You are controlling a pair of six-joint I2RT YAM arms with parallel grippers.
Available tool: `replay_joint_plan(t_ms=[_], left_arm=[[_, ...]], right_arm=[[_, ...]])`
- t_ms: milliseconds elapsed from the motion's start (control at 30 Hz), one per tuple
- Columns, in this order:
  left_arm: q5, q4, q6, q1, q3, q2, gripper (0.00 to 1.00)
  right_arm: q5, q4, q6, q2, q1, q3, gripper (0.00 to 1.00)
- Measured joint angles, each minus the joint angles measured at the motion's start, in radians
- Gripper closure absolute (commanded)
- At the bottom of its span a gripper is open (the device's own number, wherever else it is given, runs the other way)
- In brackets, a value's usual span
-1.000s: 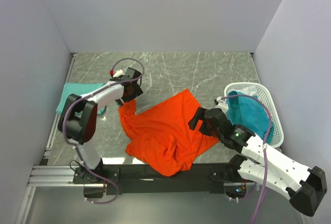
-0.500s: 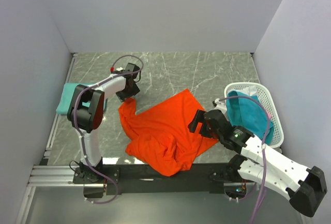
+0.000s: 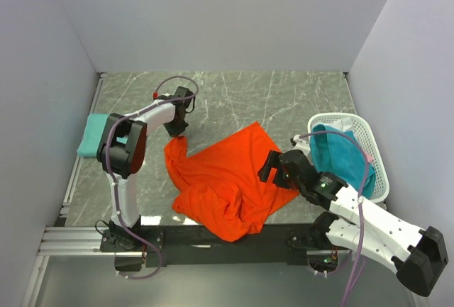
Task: Fold and stack the t-shirts
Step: Flatten the tshirt out
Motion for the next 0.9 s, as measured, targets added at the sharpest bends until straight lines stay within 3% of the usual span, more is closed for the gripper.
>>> replay_joint_plan(t_ms=[200,400,667,900], left_arm=[[-0.012,0.041,0.006,-0.01,-0.047,-0.03,0.99],[-0.002,0.108,0.018,-0.017,-0.225,-0.171,0.99],[0.022,0.242,0.032,-0.021,-0.52,-0.615,0.99],[0.018,0.271,0.012,-0.021,-0.695,-0.898,0.99]], right_arm=[[0.019,-0.001,0.0,-0.001,-0.011,0.0,0.02],[0.037,-0.016,0.0,0.001,-0.028,0.011,0.02],[0.051,-0.017,-0.02,0.075,-0.061,0.132,0.02],[0.043,-0.01,-0.057,0.262,-0.138,0.309,0.02]])
